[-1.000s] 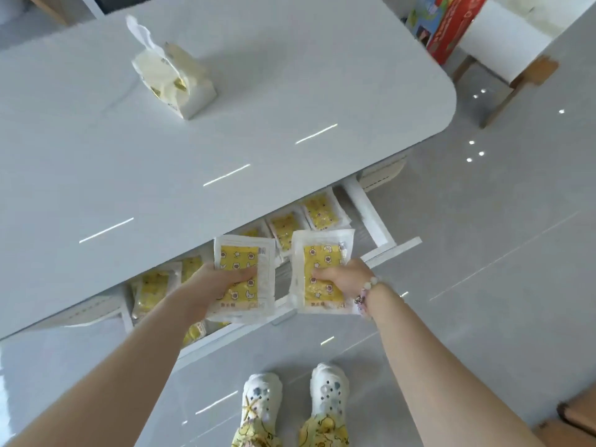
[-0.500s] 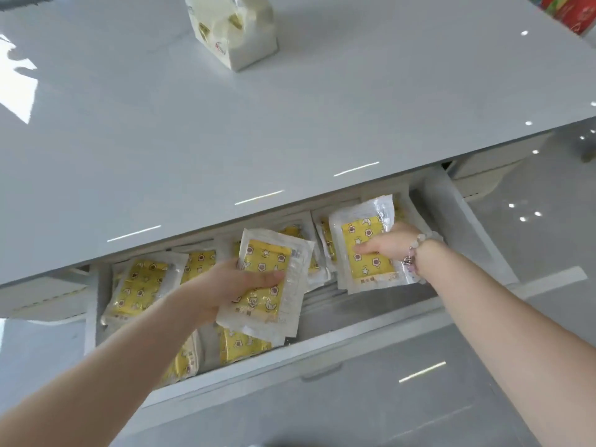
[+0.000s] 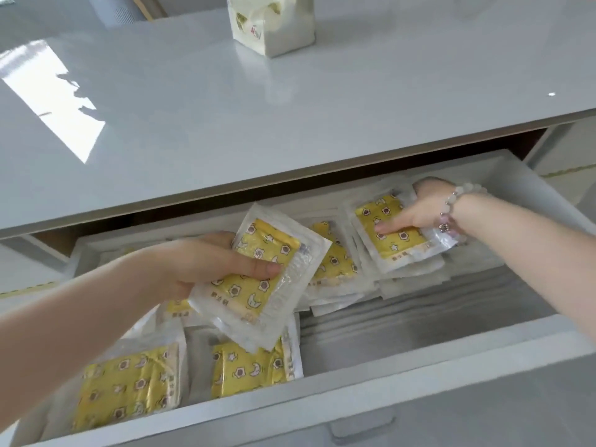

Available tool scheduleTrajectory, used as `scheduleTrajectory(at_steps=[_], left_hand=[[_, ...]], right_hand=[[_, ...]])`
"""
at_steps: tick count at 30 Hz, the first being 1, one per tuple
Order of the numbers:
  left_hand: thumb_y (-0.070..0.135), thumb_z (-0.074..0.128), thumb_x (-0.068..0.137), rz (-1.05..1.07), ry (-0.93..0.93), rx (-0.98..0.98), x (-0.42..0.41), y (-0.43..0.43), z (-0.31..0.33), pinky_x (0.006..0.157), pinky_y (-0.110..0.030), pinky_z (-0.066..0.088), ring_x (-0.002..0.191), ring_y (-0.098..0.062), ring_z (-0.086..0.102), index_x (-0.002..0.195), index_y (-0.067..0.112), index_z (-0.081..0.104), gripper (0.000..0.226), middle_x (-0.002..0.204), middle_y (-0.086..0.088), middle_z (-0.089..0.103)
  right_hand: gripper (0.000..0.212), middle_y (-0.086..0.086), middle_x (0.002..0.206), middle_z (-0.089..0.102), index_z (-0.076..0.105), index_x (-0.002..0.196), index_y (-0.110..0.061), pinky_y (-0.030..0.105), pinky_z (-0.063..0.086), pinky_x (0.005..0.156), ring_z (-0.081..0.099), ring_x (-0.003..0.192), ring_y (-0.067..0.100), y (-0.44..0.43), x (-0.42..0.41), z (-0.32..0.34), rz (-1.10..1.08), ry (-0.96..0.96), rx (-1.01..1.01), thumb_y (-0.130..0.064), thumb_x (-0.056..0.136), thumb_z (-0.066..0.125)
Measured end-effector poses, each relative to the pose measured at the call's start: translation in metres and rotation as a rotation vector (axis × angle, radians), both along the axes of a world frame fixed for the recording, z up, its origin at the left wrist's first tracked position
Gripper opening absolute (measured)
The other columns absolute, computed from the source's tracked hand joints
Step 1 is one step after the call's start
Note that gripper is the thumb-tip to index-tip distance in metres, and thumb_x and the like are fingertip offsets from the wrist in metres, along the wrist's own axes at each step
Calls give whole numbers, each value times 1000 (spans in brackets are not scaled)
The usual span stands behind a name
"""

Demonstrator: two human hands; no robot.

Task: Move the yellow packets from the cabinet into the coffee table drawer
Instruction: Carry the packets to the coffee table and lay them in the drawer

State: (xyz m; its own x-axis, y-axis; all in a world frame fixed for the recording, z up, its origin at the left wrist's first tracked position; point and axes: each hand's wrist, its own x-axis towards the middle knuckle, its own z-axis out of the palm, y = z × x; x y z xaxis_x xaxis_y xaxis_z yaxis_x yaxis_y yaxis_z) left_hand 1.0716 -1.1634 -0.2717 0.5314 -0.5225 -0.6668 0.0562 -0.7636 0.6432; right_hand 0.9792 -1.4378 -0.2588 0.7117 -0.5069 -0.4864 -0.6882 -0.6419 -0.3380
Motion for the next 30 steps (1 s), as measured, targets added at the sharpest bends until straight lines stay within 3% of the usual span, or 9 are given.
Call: scheduleTrajectory(at_steps=[4, 7, 11, 13, 16, 21, 24, 27, 30], left_hand=[[54, 88, 46, -1, 63, 41, -10, 0, 12, 96, -45, 49, 101, -23, 68, 109, 19, 67, 75, 106, -2, 72], [27, 80, 58, 7, 205, 45, -17, -2, 18, 90, -44, 53, 95, -26, 70, 107, 15, 65, 52, 101, -6, 73], [31, 89, 54, -67, 177, 51, -16, 0, 21, 87, -41, 55, 94, -23, 70, 113, 16, 63, 67, 102, -3, 73], [32, 90, 56, -115, 135, 52, -15, -1, 23, 86, -40, 55, 93, -22, 70, 112, 16, 63, 64, 101, -2, 73], [30, 80, 65, -236, 51, 81, -17, -3, 26, 80, -29, 57, 86, -14, 71, 101, 23, 66, 39, 91, 6, 74], [29, 77, 72, -308, 11, 68, -18, -4, 19, 66, -16, 52, 75, -3, 70, 92, 28, 65, 24, 79, 14, 73], [34, 73, 76, -312, -6, 54, -18, 3, 19, 54, -7, 44, 61, 7, 63, 91, 29, 63, 18, 69, 22, 69], [41, 68, 77, -362, 2, 83, -17, 20, 23, 68, -8, 48, 82, 4, 66, 100, 32, 64, 26, 90, 20, 71], [50, 65, 81, -422, -7, 136, -22, 30, 22, 91, -30, 51, 106, -19, 61, 117, 29, 61, 42, 115, 0, 67]], right_hand=[[83, 12, 92, 63, 59, 113, -2, 26, 48, 65, 57, 74, 21, 0, 0, 0, -10, 1, -66, -61, 58, 78], [93, 12, 111, 63, 57, 118, -3, 26, 47, 70, 55, 83, 22, -2, -2, 7, -10, 27, -126, -66, 53, 77], [80, 11, 112, 59, 58, 101, -7, 33, 46, 80, 53, 107, 29, 21, -6, 27, 175, -142, -467, -76, 62, 63], [83, 5, 112, 62, 59, 111, -11, 31, 47, 83, 55, 105, 23, 47, -6, 37, 322, -221, -308, -80, 65, 51], [101, -5, 117, 62, 55, 125, -21, 28, 47, 88, 59, 101, 13, 92, -3, 46, 469, -95, 134, -86, 48, 43], [43, 0, 66, 51, 52, 72, -15, 24, 36, 51, 46, 58, 14, 113, 2, 23, 510, -199, 255, -49, 68, 78], [32, -2, 58, 60, 62, 72, -12, 23, 42, 54, 50, 51, 12, 95, 2, 19, 394, -170, 347, -36, 70, 81], [31, -4, 48, 60, 66, 92, -5, 15, 41, 47, 47, 38, 4, 78, 7, 21, 282, -115, 411, -27, 75, 79], [35, -6, 48, 54, 65, 105, -4, 12, 25, 32, 29, 29, 3, 68, 14, 23, 242, -78, 505, -25, 78, 75]])
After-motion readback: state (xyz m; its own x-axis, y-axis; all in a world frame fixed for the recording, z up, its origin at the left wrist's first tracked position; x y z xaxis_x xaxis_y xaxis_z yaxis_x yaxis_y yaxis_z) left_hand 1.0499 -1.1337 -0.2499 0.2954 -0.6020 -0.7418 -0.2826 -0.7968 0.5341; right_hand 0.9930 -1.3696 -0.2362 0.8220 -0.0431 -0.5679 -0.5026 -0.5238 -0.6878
